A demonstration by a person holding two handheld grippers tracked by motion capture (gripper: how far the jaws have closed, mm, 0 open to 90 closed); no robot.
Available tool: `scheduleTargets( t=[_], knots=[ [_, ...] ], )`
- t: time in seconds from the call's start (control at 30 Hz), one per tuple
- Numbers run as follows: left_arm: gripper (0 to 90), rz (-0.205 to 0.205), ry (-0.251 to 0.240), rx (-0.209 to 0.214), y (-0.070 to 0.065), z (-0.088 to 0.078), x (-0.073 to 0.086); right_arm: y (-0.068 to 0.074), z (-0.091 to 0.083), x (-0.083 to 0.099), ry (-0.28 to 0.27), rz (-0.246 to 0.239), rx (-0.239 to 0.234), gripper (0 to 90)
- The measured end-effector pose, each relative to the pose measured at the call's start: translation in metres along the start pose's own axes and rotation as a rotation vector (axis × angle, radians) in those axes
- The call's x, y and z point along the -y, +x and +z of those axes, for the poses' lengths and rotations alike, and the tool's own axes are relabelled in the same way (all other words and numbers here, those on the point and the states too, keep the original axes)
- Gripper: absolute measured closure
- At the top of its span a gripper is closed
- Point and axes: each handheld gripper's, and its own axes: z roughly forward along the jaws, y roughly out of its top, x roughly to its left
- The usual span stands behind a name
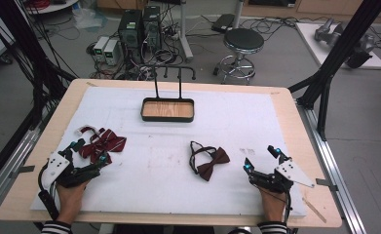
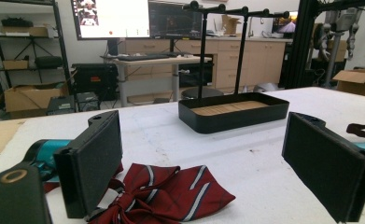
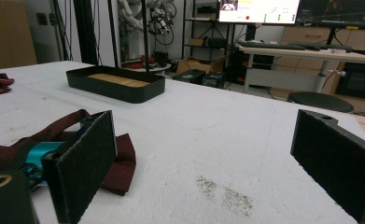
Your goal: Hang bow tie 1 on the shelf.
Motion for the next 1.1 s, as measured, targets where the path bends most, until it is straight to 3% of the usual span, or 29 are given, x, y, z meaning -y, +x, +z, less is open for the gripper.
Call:
scheduleTargets(
  t=[0.6, 1.1],
  knots=[
    [12.8, -0.009, 0.016, 0.016, 0.0010, 0.0019, -0.0006, 0.0020, 0.0015, -0.0006, 0.010, -0.033, 0.001, 6.1],
    [12.7, -0.006, 0.038, 0.034, 0.0049, 0.0023, -0.0058, 0.0020, 0.0014, -0.0006, 0.014, -0.024, -0.004, 6.0]
  ],
)
